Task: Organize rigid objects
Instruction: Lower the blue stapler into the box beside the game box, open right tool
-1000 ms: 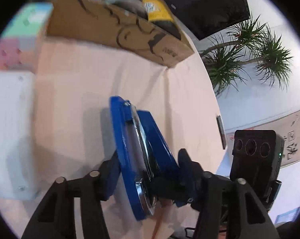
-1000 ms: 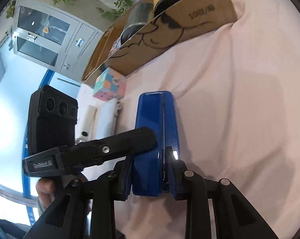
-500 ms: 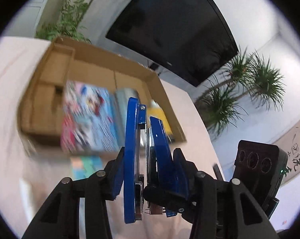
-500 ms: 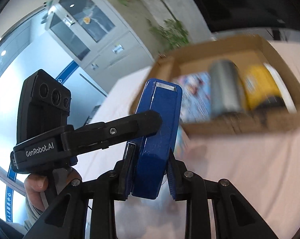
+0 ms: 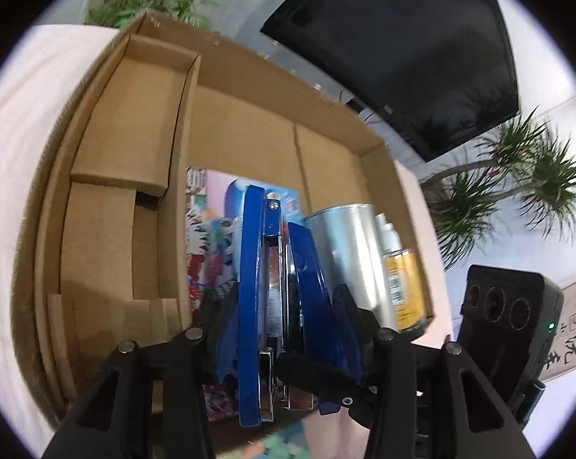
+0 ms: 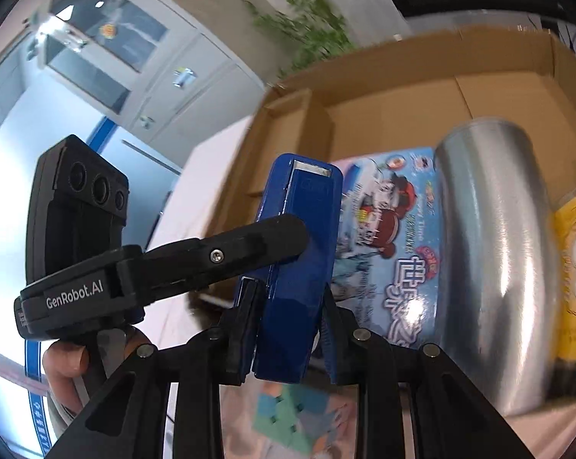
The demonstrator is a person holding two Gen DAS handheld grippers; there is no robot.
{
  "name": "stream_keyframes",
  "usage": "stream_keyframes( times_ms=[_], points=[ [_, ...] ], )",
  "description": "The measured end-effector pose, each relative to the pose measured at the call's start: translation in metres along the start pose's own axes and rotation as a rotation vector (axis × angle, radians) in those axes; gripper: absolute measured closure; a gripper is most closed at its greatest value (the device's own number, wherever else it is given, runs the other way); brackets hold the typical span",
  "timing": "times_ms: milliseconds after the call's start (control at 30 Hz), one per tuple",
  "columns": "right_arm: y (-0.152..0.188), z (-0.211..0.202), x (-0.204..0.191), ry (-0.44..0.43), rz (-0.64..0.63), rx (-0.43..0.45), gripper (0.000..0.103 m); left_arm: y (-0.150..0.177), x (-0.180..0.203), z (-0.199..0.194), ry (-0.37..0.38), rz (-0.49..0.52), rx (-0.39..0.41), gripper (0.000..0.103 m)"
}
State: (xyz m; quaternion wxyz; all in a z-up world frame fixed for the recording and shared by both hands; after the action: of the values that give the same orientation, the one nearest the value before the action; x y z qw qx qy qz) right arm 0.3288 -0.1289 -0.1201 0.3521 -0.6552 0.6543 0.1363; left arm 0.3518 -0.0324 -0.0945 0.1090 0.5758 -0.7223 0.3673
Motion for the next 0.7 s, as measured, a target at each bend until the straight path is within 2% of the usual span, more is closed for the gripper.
stream_keyframes(
  times_ms=[67,133,200,233,300,433,567,633,700],
  points=[
    [-0.002,0.010,0.004,0.009,0.005,-0.005,0.075,0.000,-0.003,0.000,-0.030,0.009,-0.009,0.055],
    [-0.002,0.013,0.003,0.025,0.007,0.005,0.075,-0.006,-0.003,-0.013,-0.081,0.037,0.041,0.052],
    [-0.003,0.017,0.001,0.043,0.011,0.016,0.075,-0.012,-0.001,-0.033,-0.111,0.046,0.104,0.037],
    [0.000,0.018,0.000,0.046,0.018,0.021,0.075,-0.014,-0.001,-0.044,-0.107,0.038,0.132,0.036],
    [0.002,0.022,-0.003,0.047,0.039,0.011,0.075,-0.013,0.002,-0.060,-0.115,0.047,0.160,0.036],
    [0.005,0.029,-0.013,0.109,0.017,0.028,0.073,0.000,0.006,-0.086,-0.144,0.067,0.199,0.036],
    [0.007,0.028,-0.019,0.110,0.029,0.019,0.067,0.019,0.007,-0.109,-0.156,0.052,0.236,0.036],
    [0.009,0.026,-0.022,0.112,0.031,0.005,0.063,0.030,0.010,-0.124,-0.189,0.064,0.274,0.036],
    [0.014,0.016,-0.025,0.109,0.009,0.016,0.049,0.043,0.012,-0.137,-0.223,0.079,0.300,0.036]
  ],
)
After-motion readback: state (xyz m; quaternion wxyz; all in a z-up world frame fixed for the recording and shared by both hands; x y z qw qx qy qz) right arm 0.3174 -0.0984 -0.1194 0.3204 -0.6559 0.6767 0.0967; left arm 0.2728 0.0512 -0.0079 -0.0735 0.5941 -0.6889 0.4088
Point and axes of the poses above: each gripper's, at about its wrist camera, not at the fingertips, and z roughly the way its jaws point, x to its right, y to its underside, the point moved 6 cm from there along z, roughly the way its jaws point, and after that the axes turned 7 degrees about z, right-handed, at the moved point
